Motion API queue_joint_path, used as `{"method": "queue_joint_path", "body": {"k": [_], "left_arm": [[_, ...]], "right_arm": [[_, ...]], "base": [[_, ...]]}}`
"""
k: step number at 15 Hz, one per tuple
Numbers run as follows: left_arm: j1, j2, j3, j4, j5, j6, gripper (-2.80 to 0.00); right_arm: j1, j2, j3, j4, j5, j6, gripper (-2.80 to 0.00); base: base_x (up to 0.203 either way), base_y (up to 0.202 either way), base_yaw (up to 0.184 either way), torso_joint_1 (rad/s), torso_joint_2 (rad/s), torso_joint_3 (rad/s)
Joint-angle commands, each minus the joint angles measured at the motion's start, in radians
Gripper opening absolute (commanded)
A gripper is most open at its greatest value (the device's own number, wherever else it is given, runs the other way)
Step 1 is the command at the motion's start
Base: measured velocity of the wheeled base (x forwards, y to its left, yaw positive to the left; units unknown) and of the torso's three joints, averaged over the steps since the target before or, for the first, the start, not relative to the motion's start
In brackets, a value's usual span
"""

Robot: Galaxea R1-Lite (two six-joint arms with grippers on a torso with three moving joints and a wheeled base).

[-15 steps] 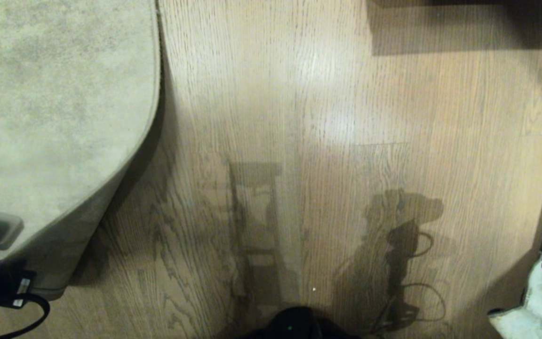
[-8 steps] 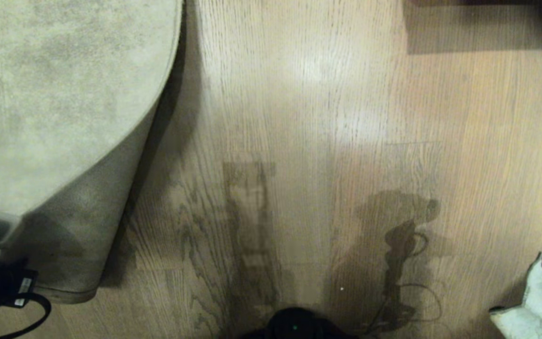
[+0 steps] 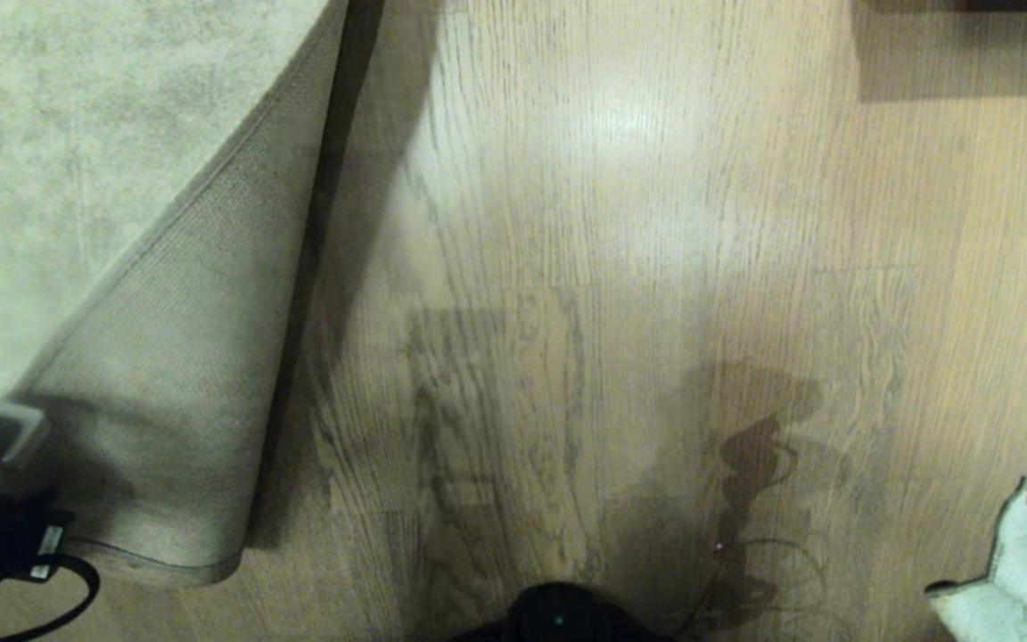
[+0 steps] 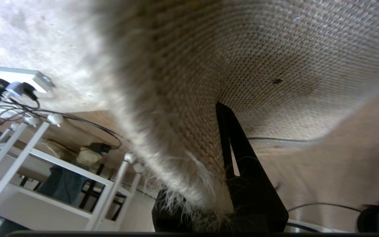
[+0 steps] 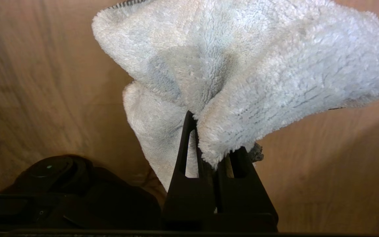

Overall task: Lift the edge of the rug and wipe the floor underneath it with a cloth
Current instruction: Lift up the carpet

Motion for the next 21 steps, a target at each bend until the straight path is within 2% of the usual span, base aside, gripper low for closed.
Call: {"method": "queue_joint_path", "body": {"k": [1, 4, 8, 12, 14, 18, 21], "left_arm": [[-0.001, 0.005, 0.001, -0.002, -0.012, 0.004, -2.8], [0.005, 0.004, -0.001, -0.007, -0.015, 0.005, -2.8], [-0.005, 0.049, -0.033, -0.08, -0.03, 0.033, -2.8], [-0.007, 0.149, -0.065, -0.236, -0.143, 0.13, -2.8], [-0.02, 0.198, -0.084, -0.311, -0.181, 0.158, -2.8], [-0.105, 0.215, -0.079, -0.387, -0.17, 0.156, -2.8], [-0.1, 0.21, -0.076, -0.387, -0.169, 0.147, -2.8]], "right_arm": [[0.0, 0.001, 0.0, -0.001, 0.0, 0.0, -2.8], [0.0, 0.001, 0.0, -0.001, 0.0, 0.0, -2.8], [0.0, 0.001, 0.0, -0.001, 0.0, 0.0, -2.8], [0.0, 0.001, 0.0, -0.001, 0.0, 0.0, -2.8], [0.0, 0.001, 0.0, -0.001, 0.0, 0.0, -2.8], [0.0, 0.001, 0.0, -0.001, 0.0, 0.0, -2.8], [0.0, 0.001, 0.0, -0.001, 0.0, 0.0, -2.8]], "base": [[0.0, 0.149, -0.001, -0.001, 0.01, -0.001], [0.0, 0.033, 0.001, 0.002, 0.0, 0.0], [0.0, 0.0, 0.0, 0.0, 0.0, 0.0], [0.0, 0.0, 0.0, 0.0, 0.0, 0.0], [0.0, 0.0, 0.0, 0.0, 0.0, 0.0], [0.0, 0.0, 0.0, 0.0, 0.0, 0.0], [0.0, 0.0, 0.0, 0.0, 0.0, 0.0]]}}
